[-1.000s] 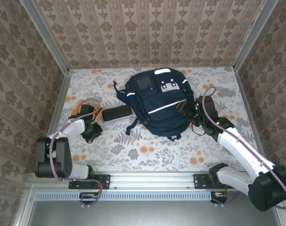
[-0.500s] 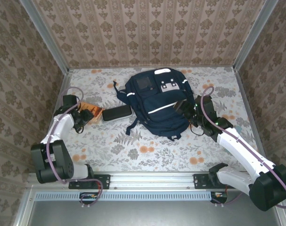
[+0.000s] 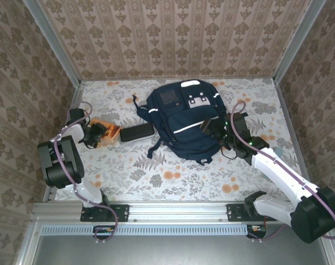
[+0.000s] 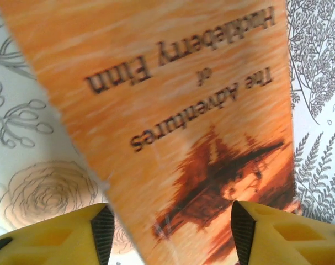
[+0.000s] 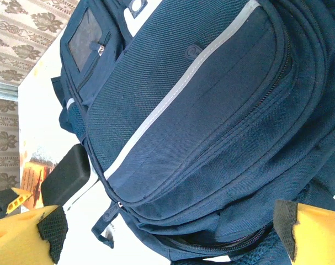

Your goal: Pack books, pencil case, and school supplies into a backpack

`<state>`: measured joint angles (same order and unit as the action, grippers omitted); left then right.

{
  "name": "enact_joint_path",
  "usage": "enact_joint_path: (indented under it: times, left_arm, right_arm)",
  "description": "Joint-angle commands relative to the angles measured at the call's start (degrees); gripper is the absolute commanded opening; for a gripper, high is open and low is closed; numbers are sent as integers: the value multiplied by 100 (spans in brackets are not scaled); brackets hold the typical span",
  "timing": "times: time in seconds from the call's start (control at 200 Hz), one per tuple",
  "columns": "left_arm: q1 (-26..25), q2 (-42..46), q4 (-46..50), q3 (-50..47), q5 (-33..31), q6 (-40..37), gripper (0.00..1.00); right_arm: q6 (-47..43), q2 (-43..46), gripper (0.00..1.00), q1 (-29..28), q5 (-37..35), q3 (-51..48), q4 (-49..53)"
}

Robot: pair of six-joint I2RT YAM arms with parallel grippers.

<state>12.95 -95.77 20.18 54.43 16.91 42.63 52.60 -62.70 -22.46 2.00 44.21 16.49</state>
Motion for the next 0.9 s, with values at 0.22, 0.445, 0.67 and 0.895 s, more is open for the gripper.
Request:
enact_joint_path:
  times: [0.22,0.445,0.67,0.895]
  left_arm:
    - [17,-380,-73,-137,6,-82,22]
    - [23,-177,-59,-179,-55,-203,3]
    - [15,303,10,-33,-41,-369,0]
    - [10,877,-66,67,52,-508,0]
  right_arm:
    - [-180,-275,99,-132,177,279,-88]
    - [-159,-349,98,-146,189,317,-93]
    - [-120,-357,98,-148,178,306,-94]
    - [-110,-384,97,-156,187,321,-107]
